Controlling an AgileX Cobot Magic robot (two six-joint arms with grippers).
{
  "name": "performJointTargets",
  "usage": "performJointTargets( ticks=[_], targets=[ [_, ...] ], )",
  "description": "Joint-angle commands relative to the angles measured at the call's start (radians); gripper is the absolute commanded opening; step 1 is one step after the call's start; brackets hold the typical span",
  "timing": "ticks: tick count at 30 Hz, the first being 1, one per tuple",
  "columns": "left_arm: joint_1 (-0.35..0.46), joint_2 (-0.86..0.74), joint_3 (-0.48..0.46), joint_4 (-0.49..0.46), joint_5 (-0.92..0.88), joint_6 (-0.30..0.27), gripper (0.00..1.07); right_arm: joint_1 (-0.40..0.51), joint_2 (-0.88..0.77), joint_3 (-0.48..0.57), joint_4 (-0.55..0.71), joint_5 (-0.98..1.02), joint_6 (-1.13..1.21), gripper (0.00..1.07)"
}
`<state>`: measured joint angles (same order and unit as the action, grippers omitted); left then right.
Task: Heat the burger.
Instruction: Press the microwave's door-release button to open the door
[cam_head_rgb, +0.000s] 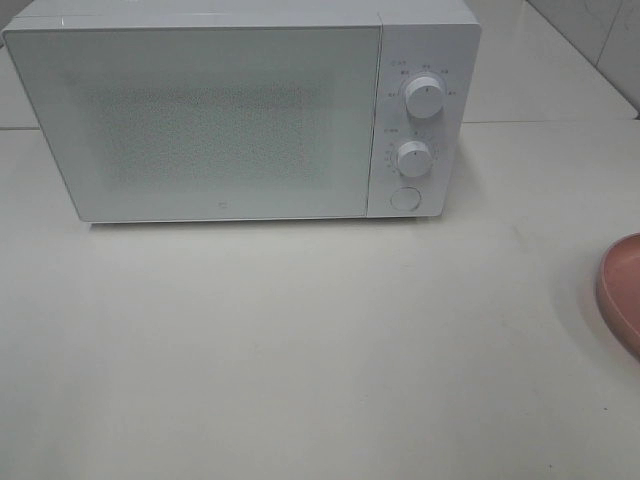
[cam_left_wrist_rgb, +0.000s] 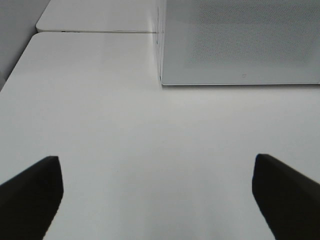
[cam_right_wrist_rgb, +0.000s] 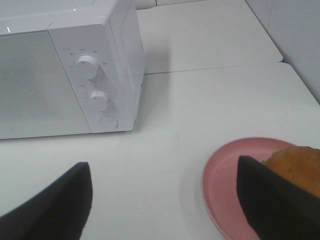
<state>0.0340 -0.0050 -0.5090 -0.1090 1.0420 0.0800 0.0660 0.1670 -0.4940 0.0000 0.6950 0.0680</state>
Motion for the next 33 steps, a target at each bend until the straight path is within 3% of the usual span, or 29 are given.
performJointTargets(
  ticks=[1, 33],
  targets=[
    [-0.007, -0.021, 0.005, -0.002, -0.004, 0.001, 0.98, -0.007, 0.045, 0.032, 0.0, -0.103, -0.005, 0.75],
    [-0.007, -0.021, 0.005, -0.002, -0.004, 0.001, 0.98, -0.007, 0.452, 0.161, 0.0, -0.647, -0.005, 0.75]
  ],
)
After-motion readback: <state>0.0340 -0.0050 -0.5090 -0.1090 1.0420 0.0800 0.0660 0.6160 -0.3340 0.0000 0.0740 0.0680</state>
